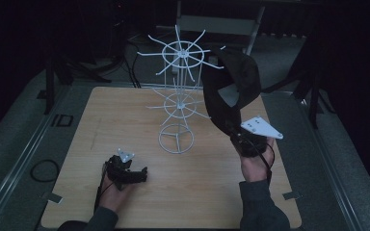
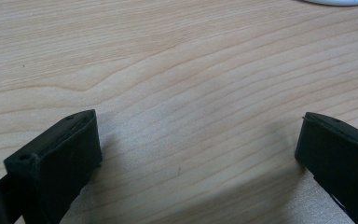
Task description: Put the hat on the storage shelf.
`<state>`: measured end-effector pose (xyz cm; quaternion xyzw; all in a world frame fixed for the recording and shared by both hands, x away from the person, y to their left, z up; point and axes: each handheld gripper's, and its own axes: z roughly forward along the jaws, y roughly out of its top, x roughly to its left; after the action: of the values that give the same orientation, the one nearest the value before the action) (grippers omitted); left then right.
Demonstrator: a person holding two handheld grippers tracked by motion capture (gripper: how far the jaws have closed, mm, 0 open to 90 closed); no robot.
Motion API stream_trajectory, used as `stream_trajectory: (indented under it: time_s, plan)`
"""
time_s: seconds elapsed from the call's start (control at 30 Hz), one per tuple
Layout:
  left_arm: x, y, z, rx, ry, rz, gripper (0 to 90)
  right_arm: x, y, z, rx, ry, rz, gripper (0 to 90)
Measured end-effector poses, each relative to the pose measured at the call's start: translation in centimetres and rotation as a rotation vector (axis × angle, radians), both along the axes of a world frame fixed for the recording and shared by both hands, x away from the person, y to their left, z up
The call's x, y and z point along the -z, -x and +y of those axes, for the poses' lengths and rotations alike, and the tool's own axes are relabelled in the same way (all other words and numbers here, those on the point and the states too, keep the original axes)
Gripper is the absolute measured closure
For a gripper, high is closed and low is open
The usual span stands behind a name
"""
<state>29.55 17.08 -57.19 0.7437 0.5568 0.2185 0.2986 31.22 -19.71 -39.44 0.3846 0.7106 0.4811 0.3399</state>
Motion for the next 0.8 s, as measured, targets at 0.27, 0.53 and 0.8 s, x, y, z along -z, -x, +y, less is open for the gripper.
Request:
stream_trajectory:
  time_s: [0.27,0.53,0.8]
  plan:
    - [0.0,0.0,0.0,0.000,0.000,0.001,0.1,0.5,-0.1,0.4,-0.044,0.019,0.030,82.8]
    - [0.0,0.0,0.0,0.000,0.001,-0.001,0.1,1.0,0.1,-0.2,-0.034,-0.014,0.067,54.9]
    - [0.0,0.0,0.0,0.000,0.001,-0.001,0.2,2.0,0.7,-0.8,-0.022,-0.009,0.137,25.1]
